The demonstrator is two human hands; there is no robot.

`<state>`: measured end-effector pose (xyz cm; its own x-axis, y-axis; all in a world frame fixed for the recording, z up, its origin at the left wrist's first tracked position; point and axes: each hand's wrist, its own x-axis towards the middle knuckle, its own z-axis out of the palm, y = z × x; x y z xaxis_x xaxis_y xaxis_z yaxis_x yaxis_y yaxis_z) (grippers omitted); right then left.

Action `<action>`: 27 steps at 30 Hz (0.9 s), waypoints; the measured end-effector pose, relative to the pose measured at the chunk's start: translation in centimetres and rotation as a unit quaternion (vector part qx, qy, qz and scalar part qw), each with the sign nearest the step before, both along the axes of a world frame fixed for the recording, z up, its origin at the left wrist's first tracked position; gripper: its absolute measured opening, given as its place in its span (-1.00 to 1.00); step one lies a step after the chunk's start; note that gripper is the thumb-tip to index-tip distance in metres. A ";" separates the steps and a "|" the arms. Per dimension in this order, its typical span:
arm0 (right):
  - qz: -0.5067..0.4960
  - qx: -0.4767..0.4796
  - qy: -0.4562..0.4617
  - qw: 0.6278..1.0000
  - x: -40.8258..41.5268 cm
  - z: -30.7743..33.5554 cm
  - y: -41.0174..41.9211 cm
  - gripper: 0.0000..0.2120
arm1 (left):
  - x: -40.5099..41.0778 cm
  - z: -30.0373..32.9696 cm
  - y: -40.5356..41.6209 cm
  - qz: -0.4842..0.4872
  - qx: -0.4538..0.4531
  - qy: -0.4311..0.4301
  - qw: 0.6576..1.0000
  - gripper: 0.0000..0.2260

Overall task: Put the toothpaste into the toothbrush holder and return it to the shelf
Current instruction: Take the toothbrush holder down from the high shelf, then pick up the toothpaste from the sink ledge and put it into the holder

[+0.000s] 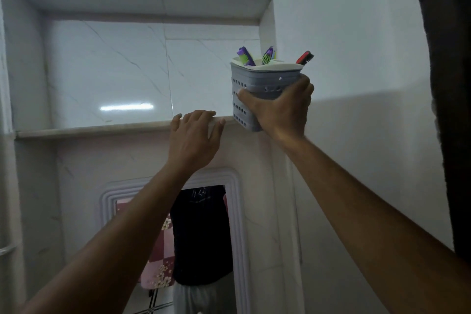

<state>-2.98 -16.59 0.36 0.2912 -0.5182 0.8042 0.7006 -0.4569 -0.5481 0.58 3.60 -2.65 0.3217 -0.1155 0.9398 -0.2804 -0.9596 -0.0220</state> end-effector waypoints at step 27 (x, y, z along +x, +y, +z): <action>0.152 -0.013 0.205 0.967 -6.3 -39.2 -0.1 0.10 | -10.6 -35.2 0.6 -0.143 -0.108 0.226 0.957 -0.61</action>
